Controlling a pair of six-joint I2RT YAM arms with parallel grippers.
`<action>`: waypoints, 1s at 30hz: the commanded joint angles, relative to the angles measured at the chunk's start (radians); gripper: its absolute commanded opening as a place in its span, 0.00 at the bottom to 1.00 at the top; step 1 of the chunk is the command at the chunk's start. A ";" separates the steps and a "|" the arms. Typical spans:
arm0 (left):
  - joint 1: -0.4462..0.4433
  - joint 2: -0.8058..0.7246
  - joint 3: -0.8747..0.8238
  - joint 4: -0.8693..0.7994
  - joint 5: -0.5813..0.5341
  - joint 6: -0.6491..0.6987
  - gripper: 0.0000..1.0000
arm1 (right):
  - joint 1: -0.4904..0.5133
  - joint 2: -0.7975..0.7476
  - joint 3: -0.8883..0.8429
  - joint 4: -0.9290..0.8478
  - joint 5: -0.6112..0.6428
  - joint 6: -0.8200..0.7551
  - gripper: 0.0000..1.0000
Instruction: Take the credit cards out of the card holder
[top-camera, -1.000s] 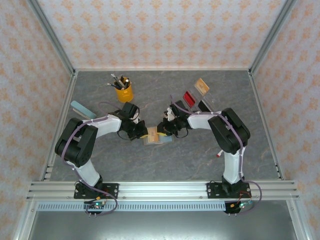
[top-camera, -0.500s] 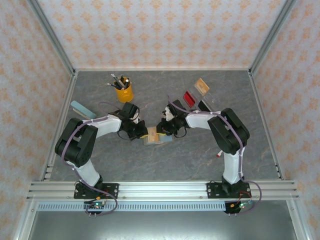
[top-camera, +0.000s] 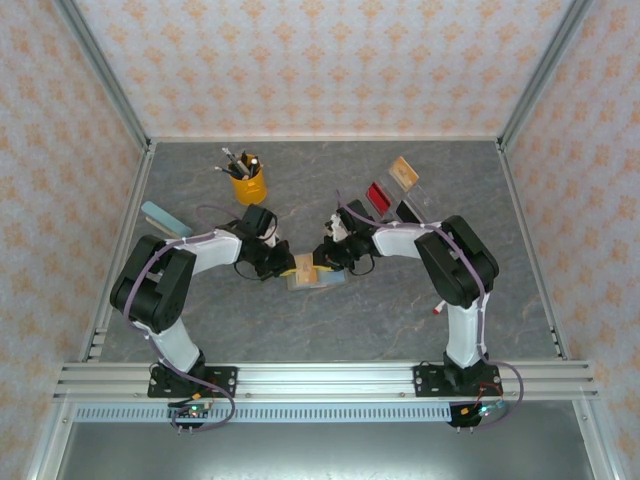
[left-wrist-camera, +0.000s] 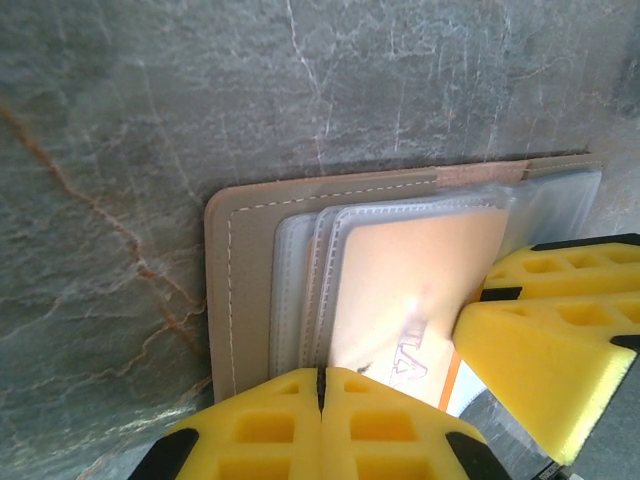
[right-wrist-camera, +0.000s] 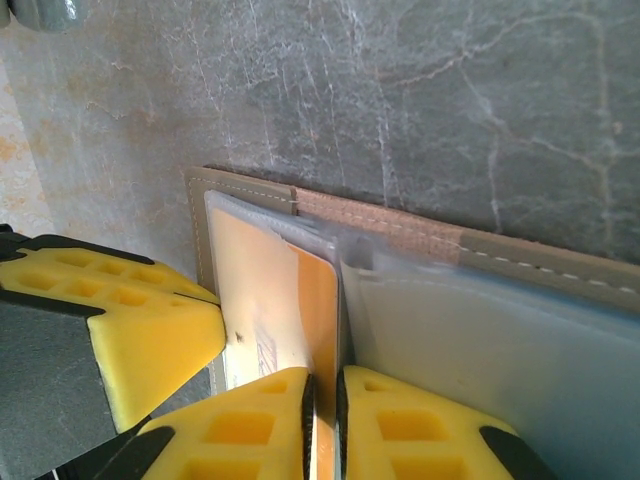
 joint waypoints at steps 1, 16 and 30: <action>-0.019 0.093 -0.060 0.001 -0.049 -0.003 0.03 | 0.048 0.044 0.033 0.016 -0.063 -0.032 0.15; 0.004 -0.052 0.008 -0.100 -0.106 0.008 0.24 | 0.039 -0.125 -0.016 -0.096 0.136 -0.054 0.00; 0.003 -0.103 0.014 -0.020 0.003 0.017 0.19 | 0.014 -0.140 -0.024 -0.182 0.250 -0.063 0.00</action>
